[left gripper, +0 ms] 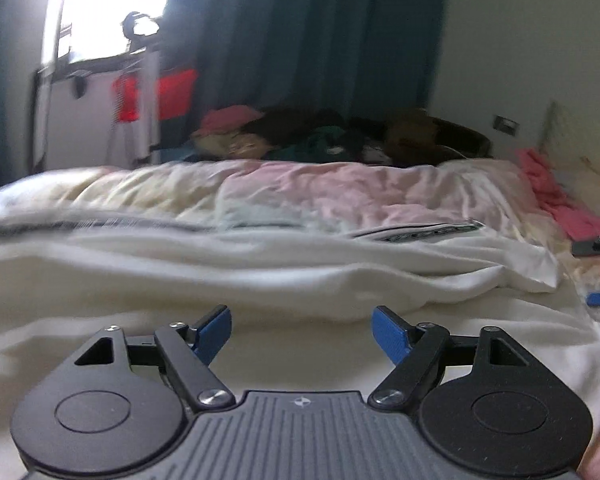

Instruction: Fold clothes

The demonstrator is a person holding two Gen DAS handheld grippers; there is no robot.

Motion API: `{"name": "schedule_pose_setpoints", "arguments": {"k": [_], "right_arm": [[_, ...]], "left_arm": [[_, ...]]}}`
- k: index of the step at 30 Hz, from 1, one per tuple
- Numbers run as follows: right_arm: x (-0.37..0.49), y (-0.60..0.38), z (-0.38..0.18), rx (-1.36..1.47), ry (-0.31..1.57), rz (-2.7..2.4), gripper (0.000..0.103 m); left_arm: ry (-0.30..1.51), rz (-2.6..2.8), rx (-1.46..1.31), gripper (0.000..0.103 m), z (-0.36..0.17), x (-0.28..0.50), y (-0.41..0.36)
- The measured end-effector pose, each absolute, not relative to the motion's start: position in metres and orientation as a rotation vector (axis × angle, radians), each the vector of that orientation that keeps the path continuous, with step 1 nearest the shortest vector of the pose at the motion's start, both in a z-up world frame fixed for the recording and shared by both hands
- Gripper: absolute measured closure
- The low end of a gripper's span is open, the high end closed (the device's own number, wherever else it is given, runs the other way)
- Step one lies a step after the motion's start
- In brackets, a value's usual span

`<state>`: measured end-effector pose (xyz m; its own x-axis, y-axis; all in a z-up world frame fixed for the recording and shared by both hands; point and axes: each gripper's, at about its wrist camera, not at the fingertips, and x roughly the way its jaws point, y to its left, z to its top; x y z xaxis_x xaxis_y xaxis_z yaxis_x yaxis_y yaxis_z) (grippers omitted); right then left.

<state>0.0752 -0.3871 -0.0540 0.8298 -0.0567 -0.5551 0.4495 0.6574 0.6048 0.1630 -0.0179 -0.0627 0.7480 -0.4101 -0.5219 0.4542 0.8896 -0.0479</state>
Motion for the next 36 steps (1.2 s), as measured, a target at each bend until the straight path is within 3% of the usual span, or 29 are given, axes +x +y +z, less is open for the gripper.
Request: {"name": "schedule_pose_setpoints", "arguments": {"k": [3,11,21,23,25,29,31,36], "right_arm": [[0.087,-0.382,-0.050,0.772,0.524,-0.252,0.025],[0.100,-0.385,-0.066,0.754,0.563,-0.258,0.023],[0.125,-0.387,-0.082,0.725,0.558,-0.226,0.024],[0.128,-0.386,-0.084,0.729,0.561,-0.218,0.024],[0.130,-0.385,-0.085,0.727,0.565,-0.214,0.024],[0.130,-0.385,-0.088,0.748,0.583,-0.223,0.024],[0.128,-0.387,-0.090,0.772,0.596,-0.230,0.024],[0.122,-0.386,-0.087,0.775,0.587,-0.232,0.024]], "left_arm": [[0.550,-0.562,0.242,0.014,-0.060,0.200,-0.042],[0.575,-0.659,0.411,0.019,-0.073,0.319,-0.096],[0.788,-0.755,0.488,0.023,-0.127,0.412,-0.124],[0.808,-0.797,0.475,0.032,-0.129,0.417,-0.126],[0.829,-0.833,0.464,0.049,-0.128,0.417,-0.127],[0.844,-0.869,0.515,0.064,-0.125,0.406,-0.128],[0.814,-0.833,0.544,0.093,-0.123,0.402,-0.129],[0.754,-0.662,0.585,0.096,-0.122,0.403,-0.150]]}}
